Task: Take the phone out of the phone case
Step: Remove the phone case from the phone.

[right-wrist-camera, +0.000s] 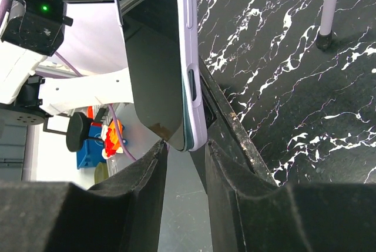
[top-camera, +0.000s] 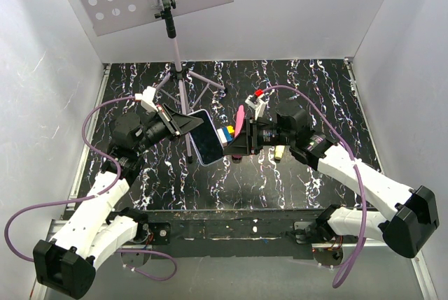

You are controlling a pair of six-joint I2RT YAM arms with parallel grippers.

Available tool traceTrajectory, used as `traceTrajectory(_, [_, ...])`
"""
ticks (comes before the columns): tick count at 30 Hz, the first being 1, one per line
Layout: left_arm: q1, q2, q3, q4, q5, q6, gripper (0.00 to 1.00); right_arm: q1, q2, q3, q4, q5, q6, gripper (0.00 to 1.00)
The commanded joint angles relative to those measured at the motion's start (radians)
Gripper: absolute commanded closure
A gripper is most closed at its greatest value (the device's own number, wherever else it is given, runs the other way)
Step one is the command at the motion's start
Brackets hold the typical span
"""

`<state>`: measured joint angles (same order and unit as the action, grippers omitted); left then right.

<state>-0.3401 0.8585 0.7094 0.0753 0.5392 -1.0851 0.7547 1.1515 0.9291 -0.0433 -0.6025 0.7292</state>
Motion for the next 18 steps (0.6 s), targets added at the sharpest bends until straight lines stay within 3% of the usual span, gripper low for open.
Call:
traceTrajectory(1, [0.000, -0.016, 0.028, 0.054, 0.010, -0.021, 1.00, 0.003, -0.016, 0.014, 0.034, -0.017, 0.002, 0.62])
traceTrajectory(18, [0.000, -0.001, 0.015, 0.121, 0.034, -0.081, 1.00, 0.006, 0.011, -0.003, 0.146, -0.063, 0.053, 0.65])
